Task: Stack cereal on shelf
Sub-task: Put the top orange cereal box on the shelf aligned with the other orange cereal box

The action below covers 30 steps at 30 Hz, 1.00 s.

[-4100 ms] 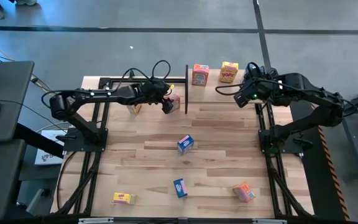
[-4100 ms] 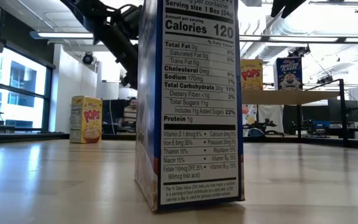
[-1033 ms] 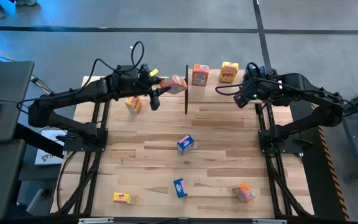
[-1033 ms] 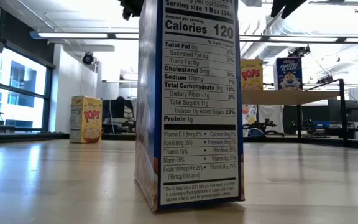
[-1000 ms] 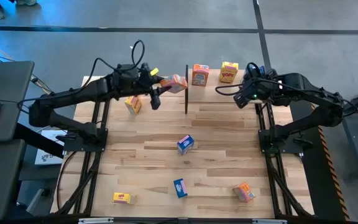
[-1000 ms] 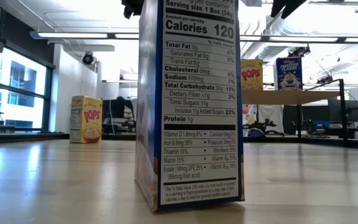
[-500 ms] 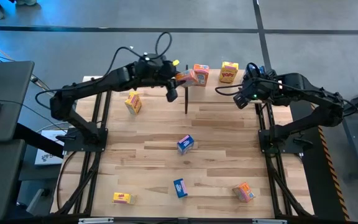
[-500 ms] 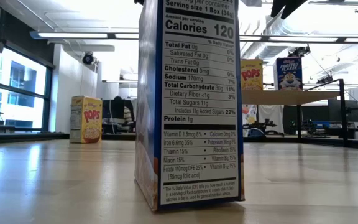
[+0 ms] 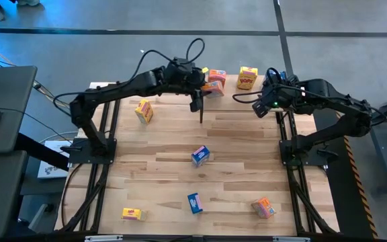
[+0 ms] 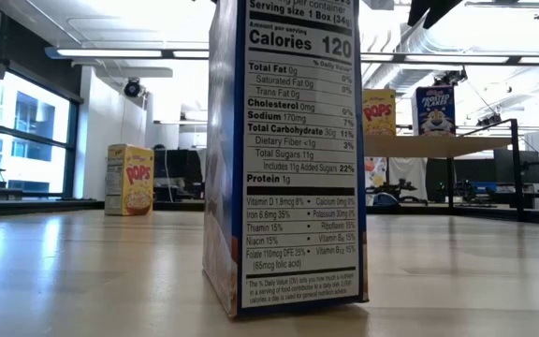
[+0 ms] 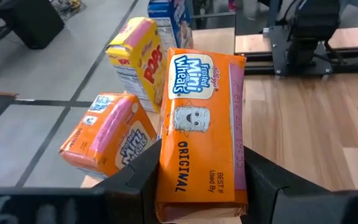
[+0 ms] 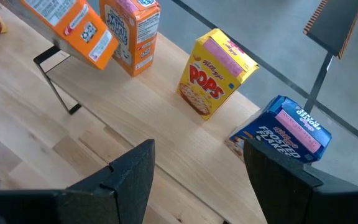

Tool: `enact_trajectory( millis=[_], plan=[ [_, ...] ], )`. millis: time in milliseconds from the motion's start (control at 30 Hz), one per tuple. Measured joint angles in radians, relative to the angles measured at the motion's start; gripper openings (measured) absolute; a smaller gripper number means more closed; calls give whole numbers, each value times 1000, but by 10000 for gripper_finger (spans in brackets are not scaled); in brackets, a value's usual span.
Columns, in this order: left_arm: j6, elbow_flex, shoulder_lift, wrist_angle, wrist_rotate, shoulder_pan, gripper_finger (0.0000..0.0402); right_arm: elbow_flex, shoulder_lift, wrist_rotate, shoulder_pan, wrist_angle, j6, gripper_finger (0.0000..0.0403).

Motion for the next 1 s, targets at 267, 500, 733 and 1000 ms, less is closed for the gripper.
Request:
enact_trajectory(
  millis=[267, 500, 733, 1000],
  plan=[
    [-1, 3, 19, 2, 2, 24, 145, 0, 0, 0, 0, 0, -4, 239],
    [-4, 2, 43, -8, 30, 37, 145, 0, 0, -1, 0, 0, -4, 239],
    [0, 2, 59, -7, 61, 39, 145, 0, 0, -1, 0, 0, -4, 239],
    [1, 1, 59, -3, 63, 46, 145, 0, 0, -2, 0, 0, -5, 239]
  ],
)
